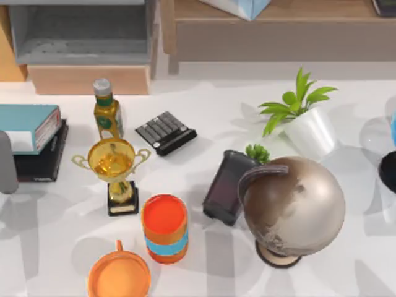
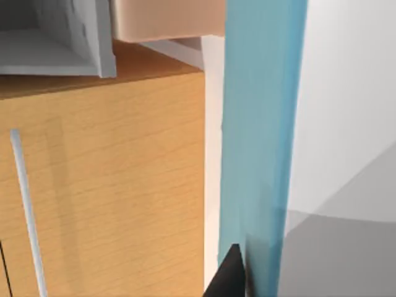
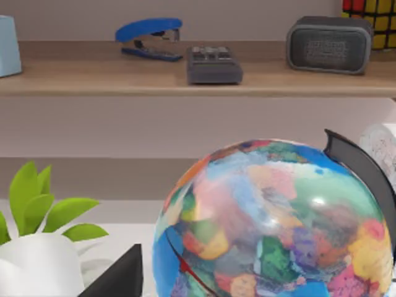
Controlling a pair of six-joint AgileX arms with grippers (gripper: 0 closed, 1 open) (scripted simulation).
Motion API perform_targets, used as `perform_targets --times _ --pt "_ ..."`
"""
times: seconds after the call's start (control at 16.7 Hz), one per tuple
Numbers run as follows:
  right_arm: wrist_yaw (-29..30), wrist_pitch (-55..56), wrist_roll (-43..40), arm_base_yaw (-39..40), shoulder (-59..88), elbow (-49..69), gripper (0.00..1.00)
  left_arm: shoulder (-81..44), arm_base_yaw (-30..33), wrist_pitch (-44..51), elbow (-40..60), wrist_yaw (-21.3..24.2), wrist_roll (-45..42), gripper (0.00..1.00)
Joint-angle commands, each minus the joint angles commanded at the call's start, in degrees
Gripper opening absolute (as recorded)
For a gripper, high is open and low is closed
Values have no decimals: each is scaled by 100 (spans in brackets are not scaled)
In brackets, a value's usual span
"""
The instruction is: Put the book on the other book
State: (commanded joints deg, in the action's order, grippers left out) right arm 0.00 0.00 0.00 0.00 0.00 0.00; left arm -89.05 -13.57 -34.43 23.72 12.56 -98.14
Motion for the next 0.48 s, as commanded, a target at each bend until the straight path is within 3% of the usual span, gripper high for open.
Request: perform_targets --times 0.48 --pt "0 0 0 0 0 0 100 0 0 0 0 0 0 60"
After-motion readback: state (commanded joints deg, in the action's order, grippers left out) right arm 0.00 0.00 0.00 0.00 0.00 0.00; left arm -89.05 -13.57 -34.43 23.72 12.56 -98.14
